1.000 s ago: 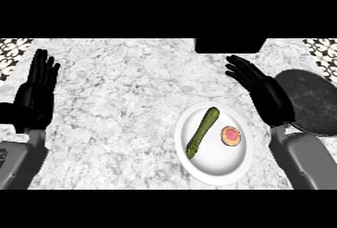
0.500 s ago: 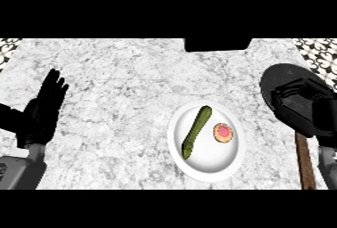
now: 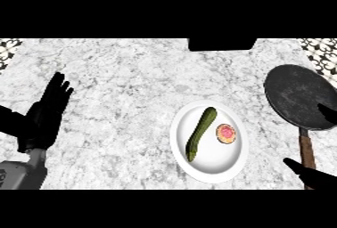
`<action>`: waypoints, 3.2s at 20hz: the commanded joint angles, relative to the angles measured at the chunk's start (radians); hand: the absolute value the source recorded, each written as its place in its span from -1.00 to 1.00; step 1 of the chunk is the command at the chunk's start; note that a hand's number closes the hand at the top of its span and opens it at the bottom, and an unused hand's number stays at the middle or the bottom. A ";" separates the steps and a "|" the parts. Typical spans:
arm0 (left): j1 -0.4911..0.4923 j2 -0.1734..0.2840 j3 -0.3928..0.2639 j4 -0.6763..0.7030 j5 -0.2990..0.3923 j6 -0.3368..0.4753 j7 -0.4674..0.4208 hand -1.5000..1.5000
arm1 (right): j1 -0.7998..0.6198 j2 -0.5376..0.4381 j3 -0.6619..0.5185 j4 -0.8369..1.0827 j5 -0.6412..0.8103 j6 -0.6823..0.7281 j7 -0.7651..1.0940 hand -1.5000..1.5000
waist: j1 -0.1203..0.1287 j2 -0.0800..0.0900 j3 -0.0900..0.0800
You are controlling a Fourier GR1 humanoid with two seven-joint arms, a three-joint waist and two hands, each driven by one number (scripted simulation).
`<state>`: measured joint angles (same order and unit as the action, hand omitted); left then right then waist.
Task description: Pick the cupcake from the plate and place it in the pan
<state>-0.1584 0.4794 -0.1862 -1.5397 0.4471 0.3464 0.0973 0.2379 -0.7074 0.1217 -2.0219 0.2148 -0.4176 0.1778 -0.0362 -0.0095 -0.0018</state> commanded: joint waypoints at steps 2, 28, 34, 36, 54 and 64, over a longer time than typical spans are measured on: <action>0.007 -0.009 0.005 -0.007 -0.003 -0.047 0.000 0.00 | -0.005 -0.114 -0.042 -0.161 0.048 0.126 0.217 -1.00 | 0.030 0.008 0.000; 0.000 -0.102 -0.009 -0.027 -0.103 -0.019 0.026 0.00 | -0.601 -0.034 0.436 0.033 0.029 0.874 0.976 -1.00 | 0.046 0.008 0.000; 0.028 -0.059 0.037 -0.082 -0.077 -0.058 0.062 0.00 | -0.717 0.045 0.487 0.106 0.067 0.915 1.073 -1.00 | 0.055 0.006 0.000; -0.015 -0.086 0.029 -0.056 -0.092 -0.054 0.072 0.00 | -0.729 0.116 0.507 0.146 0.129 0.873 1.060 -1.00 | 0.045 0.008 0.001; 0.045 -0.118 0.068 -0.051 -0.143 -0.094 0.060 0.00 | -0.714 0.283 0.479 0.469 0.313 0.833 0.897 -1.00 | 0.042 0.009 0.002; 0.004 -0.136 0.106 -0.113 -0.190 -0.088 0.156 0.00 | -0.707 0.353 0.402 0.589 0.409 0.899 0.777 -1.00 | 0.041 0.009 0.002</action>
<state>-0.1568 0.3428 -0.0855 -1.5853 0.2867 0.2360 0.1905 -0.4694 -0.3686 0.5563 -1.4842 0.5817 0.4557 0.9559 0.0036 -0.0001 -0.0002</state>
